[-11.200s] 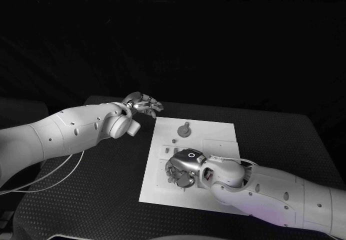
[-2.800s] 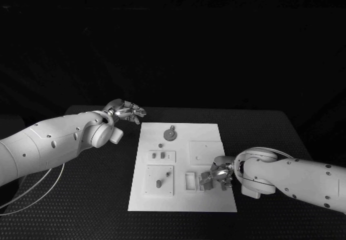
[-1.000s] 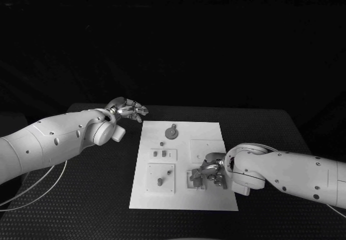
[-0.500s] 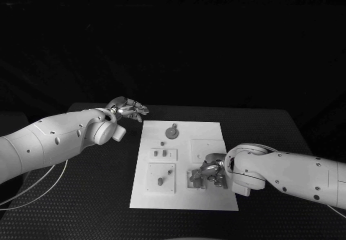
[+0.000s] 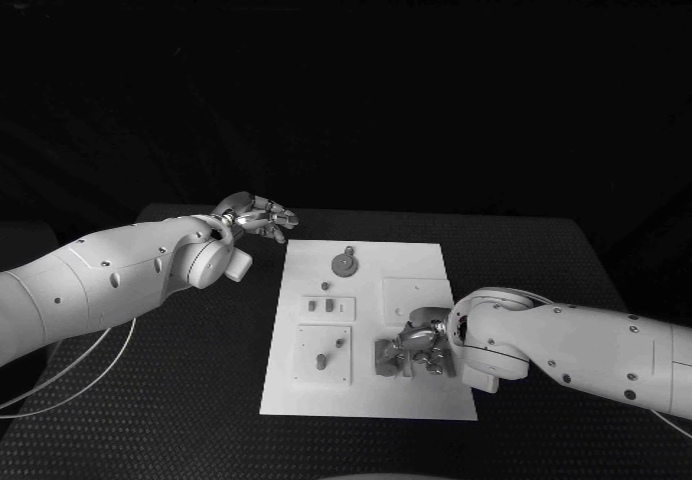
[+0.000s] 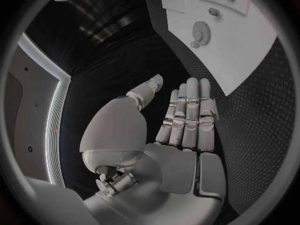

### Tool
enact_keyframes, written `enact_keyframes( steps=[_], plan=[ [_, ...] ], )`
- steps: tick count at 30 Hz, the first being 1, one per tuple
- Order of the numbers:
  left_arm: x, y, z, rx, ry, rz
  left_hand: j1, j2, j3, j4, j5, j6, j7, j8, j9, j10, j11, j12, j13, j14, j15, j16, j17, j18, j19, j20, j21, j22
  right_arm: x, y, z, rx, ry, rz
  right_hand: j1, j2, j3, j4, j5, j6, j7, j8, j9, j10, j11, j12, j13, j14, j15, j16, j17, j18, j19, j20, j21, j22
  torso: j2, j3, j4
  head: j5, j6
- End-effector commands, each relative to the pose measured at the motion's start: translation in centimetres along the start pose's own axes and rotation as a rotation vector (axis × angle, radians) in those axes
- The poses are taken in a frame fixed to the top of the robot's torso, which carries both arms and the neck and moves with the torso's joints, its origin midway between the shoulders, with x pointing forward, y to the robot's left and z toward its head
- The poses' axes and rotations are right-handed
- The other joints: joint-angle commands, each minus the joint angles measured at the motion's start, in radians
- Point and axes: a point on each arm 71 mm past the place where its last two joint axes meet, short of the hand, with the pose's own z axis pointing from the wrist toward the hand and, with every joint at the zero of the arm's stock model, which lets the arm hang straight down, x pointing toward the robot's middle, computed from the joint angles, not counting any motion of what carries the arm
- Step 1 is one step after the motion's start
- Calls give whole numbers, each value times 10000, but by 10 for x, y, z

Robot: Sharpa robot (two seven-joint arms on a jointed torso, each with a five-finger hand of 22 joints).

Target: Assemble the parts on the task board

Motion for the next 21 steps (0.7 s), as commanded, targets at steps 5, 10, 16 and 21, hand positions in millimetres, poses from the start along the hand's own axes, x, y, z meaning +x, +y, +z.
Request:
enact_keyframes(
  steps=[5, 10, 16, 21],
  plan=[
    [1, -1, 0, 79, 123, -58, -68, 9, -6, 80, -15, -35, -26, 44, -13, -43, -16, 64, -17, 52, -12, -54, 12, 50, 60, -23, -61, 10, 1, -3, 1, 74, 78, -7, 151, -572, 408, 554, -28, -107, 41, -80, 38, -71, 38, -74, 31, -128, 3, -79, -138, 257, 37, -45, -61, 147, 0, 2, -4, 6, -10],
    [1, -1, 0, 79, 132, -60, -69, 6, -7, 82, -16, -37, -25, 44, -14, -45, -16, 65, -18, 53, -12, -55, 14, 50, 60, -23, -63, 11, 1, -4, 1, 70, 3, 41, 245, -884, 537, 878, -28, -163, 66, -104, 70, -113, 62, -94, 42, -204, 26, -107, -244, 257, 10, -21, -70, 155, -2, 0, -5, -2, -10],
    [1, -1, 0, 76, 121, -58, -71, 7, -7, 86, -16, -39, -25, 44, -15, -46, -16, 66, -19, 53, -12, -57, 16, 50, 60, -23, -65, 12, 0, -4, 0, -115, -114, -185, 363, -960, 600, 1013, -27, -168, 68, -101, 98, -118, 65, -90, 52, -201, 30, -94, -238, 257, 16, -21, -57, 163, -5, 1, -8, -10, -13],
    [1, -1, 0, 74, 123, -58, -72, 9, -7, 89, -15, -39, -24, 45, -16, -47, -16, 67, -20, 54, -12, -58, 18, 50, 61, -23, -66, 13, 4, -3, -3, -454, 198, -453, 910, -823, 446, 585, -29, -138, 62, -68, 158, -103, 61, -65, 72, -196, 27, -67, -227, 257, -2, -20, -16, 186, -4, 3, -7, -12, -14]
  ],
)
